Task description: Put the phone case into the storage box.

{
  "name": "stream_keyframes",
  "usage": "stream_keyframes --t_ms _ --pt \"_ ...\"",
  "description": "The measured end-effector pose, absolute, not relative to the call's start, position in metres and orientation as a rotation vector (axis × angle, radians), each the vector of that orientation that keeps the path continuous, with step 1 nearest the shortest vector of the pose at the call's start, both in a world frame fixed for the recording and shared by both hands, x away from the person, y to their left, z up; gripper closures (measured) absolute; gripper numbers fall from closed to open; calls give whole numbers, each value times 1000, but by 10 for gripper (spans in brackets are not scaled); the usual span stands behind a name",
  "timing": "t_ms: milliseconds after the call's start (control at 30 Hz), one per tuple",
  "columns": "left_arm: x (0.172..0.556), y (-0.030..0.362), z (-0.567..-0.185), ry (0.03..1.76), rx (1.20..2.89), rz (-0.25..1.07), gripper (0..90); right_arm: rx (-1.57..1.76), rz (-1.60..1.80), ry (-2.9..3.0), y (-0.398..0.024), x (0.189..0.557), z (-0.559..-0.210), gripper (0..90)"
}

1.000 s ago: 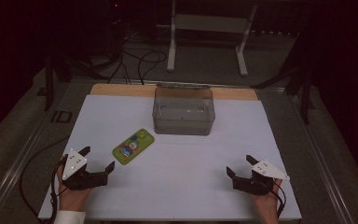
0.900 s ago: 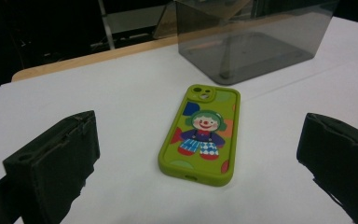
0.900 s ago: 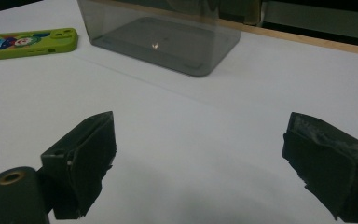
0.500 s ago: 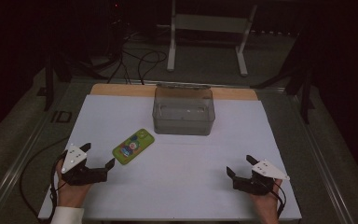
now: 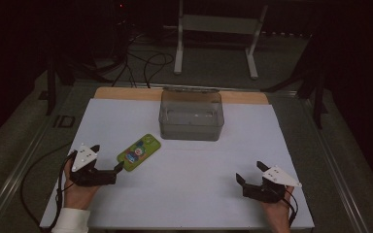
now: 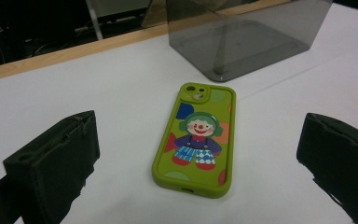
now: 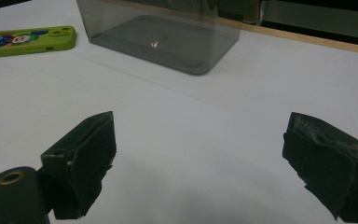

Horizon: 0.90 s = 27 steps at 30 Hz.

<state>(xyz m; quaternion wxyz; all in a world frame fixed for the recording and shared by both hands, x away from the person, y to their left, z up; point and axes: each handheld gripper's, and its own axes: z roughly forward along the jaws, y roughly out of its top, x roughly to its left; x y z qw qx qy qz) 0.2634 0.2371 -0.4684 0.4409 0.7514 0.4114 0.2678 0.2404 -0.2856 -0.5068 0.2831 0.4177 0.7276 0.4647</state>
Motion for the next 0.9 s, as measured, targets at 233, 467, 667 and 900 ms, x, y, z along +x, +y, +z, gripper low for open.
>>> stream_keyframes --t_ms 233,467,667,900 --pt "271 233 -468 1013 1885 653 0 1117 1242 1949 -286 241 -507 95" --pt "278 229 -470 1012 1916 640 0 1115 1240 1951 -286 241 -507 95" --pt "286 223 -470 1007 1955 632 0 1116 1240 1951 -286 241 -507 95" --pt "294 219 -468 1006 1997 620 0 1117 1239 1953 -286 241 -507 95"
